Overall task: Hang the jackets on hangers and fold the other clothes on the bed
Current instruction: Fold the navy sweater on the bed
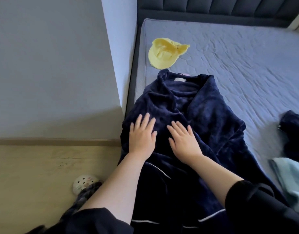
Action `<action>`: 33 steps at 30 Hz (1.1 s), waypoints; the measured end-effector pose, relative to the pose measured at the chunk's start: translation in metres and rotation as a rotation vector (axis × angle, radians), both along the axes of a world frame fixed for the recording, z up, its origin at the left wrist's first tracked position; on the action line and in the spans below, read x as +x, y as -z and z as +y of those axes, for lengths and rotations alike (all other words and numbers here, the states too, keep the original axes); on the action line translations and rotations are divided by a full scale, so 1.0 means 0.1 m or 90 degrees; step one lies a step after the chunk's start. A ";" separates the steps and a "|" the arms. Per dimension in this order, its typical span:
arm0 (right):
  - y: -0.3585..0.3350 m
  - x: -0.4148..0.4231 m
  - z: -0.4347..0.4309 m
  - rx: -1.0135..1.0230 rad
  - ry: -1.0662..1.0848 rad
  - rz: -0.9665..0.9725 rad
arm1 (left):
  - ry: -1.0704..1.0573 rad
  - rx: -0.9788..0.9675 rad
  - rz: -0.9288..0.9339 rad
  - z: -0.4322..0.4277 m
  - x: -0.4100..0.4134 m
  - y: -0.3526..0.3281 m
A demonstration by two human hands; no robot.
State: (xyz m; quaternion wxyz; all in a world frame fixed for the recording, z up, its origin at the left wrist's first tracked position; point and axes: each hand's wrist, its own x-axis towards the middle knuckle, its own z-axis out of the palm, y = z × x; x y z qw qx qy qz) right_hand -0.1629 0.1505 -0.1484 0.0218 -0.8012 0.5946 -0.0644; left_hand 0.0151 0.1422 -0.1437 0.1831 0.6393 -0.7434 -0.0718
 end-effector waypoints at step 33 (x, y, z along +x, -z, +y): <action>-0.26 -0.16 -1.60 0.068 0.304 -0.168 | 0.081 0.134 -0.216 -0.96 -0.08 -0.13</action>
